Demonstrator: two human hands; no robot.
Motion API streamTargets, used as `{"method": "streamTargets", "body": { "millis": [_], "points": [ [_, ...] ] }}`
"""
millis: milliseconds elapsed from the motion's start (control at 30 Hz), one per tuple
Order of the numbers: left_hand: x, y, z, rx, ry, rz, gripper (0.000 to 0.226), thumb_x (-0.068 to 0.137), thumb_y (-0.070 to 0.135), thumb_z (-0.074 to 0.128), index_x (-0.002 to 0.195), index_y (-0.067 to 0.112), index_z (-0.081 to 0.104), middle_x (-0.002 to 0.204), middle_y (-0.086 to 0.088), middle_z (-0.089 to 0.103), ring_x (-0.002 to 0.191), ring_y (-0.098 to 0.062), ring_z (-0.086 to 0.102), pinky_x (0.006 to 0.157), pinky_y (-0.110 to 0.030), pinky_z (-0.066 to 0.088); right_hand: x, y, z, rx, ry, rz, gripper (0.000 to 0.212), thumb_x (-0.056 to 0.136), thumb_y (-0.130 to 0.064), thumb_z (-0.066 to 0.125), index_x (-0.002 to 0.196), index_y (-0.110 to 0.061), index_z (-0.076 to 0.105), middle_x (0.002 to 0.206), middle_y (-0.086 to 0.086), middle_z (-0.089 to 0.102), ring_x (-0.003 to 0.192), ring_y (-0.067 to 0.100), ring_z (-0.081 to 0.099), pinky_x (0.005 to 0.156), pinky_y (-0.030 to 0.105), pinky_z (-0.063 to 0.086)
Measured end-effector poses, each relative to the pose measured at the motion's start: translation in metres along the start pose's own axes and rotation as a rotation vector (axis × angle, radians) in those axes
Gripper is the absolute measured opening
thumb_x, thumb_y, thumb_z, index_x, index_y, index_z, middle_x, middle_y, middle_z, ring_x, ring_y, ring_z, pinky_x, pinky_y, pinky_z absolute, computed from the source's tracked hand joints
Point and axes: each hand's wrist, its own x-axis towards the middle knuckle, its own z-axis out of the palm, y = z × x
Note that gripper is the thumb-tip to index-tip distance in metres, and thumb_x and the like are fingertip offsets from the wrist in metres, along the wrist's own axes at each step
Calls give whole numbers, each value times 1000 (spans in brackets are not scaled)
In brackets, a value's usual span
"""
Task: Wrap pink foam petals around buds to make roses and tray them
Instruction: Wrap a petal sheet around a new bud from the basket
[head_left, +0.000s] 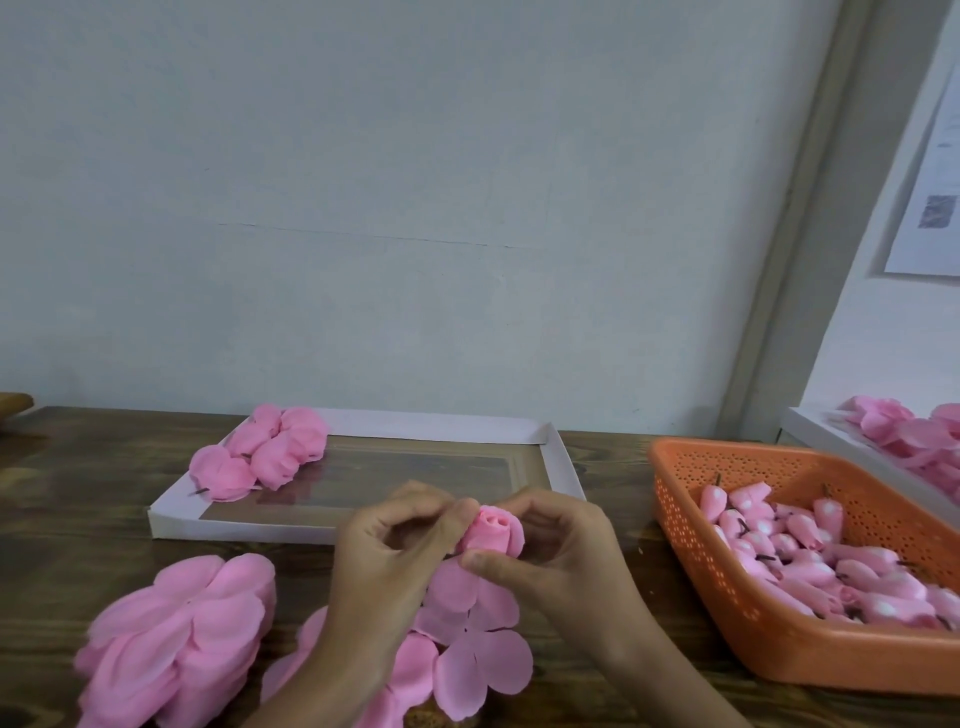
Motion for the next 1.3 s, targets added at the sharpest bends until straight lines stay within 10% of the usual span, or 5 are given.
{"method": "streamTargets", "body": {
  "millis": [333,1000,1133,1300],
  "points": [
    [1,2,-1,41,-131,39,26,72,25,93,97,26,86,104,-5,78,100,-28,75,81,-28,62,0,2,-3,-70,157,-48,50,71,-23,96,114,-28,70,96,-10,82,89,10,79,72,34,66],
    [13,-5,-16,74,-156,-289,41,78,52,83,118,43,76,117,14,77,112,-1,70,92,-24,55,7,4,-12,183,47,38,24,88,-12,80,109,-25,80,107,-1,81,100,15,78,77,22,61],
    [14,-16,-15,-55,-122,-445,34,71,28,94,101,16,83,104,-13,81,107,-35,75,97,-45,59,8,4,-17,257,33,45,23,87,-15,78,108,-23,80,109,3,80,101,16,77,79,20,59],
    [9,-16,-13,-155,-2,-452,46,60,39,95,95,11,83,99,-17,79,95,-33,77,82,-39,59,6,6,-18,191,-128,-32,24,93,-11,77,114,-21,76,113,7,78,105,22,74,85,26,59]
  ]
}}
